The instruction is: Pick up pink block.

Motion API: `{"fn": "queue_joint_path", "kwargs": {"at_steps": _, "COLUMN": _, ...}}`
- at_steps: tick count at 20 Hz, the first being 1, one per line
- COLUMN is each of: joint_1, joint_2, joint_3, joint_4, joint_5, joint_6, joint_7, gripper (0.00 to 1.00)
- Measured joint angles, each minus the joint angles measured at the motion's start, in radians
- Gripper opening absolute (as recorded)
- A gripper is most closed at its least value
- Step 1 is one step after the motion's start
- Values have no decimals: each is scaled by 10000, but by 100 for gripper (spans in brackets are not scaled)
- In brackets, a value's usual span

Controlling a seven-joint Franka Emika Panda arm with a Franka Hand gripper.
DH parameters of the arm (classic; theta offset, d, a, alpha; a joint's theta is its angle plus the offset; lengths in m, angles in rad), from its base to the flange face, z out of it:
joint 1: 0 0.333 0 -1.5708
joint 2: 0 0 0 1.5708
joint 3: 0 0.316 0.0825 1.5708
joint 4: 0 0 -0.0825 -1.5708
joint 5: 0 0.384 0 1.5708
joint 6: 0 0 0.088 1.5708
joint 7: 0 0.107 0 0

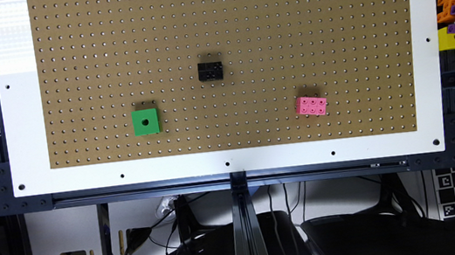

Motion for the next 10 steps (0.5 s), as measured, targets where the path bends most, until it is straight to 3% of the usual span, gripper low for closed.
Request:
{"fn": "queue_joint_path", "kwargs": {"at_steps": 3, "joint_1": 34, "joint_2": 415, "joint_3": 5, "joint_4": 355, "joint_5": 5, "joint_6": 52, "joint_7": 0, "gripper": 100}}
{"fn": "queue_joint_path", "kwargs": {"at_steps": 10, "joint_1": 69, "joint_2": 864, "joint_3": 41, "joint_4": 757, "joint_5": 37, "joint_6": 69, "joint_7": 6, "gripper": 100}}
